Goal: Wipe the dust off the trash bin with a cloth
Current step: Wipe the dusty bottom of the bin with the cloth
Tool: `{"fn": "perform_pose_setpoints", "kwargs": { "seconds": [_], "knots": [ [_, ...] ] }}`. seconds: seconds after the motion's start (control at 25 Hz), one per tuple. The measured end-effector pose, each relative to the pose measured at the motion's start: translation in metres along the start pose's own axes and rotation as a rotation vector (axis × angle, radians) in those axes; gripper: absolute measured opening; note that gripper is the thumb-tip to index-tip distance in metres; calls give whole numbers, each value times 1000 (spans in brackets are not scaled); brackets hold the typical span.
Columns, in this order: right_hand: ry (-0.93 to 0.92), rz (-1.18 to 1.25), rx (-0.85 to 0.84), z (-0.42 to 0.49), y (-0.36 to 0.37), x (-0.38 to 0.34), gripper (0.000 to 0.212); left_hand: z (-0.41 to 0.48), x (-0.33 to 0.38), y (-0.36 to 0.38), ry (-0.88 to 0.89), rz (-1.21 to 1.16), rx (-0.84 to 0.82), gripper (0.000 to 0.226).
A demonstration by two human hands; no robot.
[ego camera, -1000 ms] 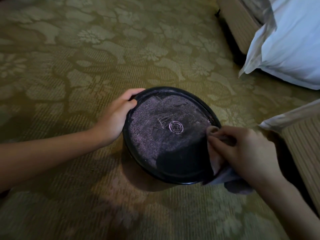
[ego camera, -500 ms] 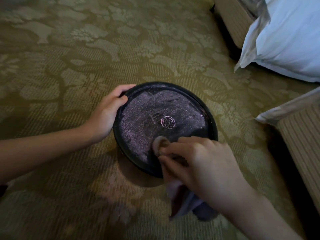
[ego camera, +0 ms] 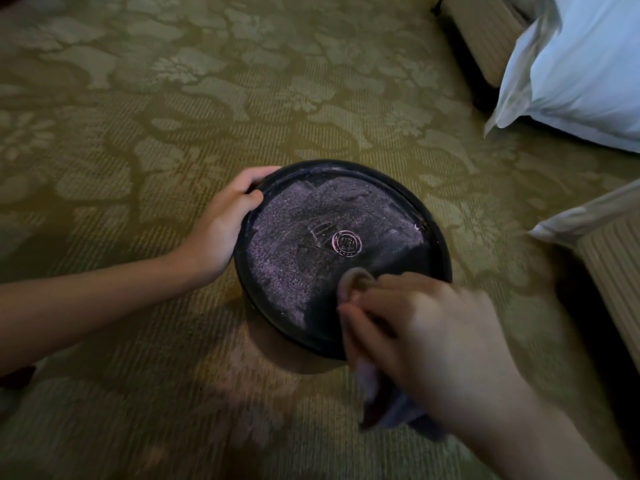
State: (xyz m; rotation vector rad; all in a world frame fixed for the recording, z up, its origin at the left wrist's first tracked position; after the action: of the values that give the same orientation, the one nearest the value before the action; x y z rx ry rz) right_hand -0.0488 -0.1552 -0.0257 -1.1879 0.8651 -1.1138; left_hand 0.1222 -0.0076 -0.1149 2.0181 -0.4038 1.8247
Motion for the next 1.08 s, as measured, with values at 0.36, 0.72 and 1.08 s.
{"fn": "perform_pose_setpoints", "kwargs": {
  "seconds": [0.36,0.72,1.08],
  "knots": [
    [167,-163,-17,11,-8,87,42,2,3,-1,-15,43,16,37],
    [-199,150,-96,19,3,-43,25,0,1,-1,-11,38,15,36],
    [298,143,-105,21,1,92,12,-2,5,-2,-38,81,36,37]
  ]
}}
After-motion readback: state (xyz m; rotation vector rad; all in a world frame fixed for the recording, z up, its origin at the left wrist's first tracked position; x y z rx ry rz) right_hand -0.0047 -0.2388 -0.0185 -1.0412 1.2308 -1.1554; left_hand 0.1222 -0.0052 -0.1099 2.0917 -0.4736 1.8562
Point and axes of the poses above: each hand's wrist, its own z-axis towards the middle knuckle, its own y-axis out of the palm, x = y × z, the point moved 6 cm from there along z, towards the middle knuckle, and after that the axes turned 9 degrees about -y, right-handed, at the moved point
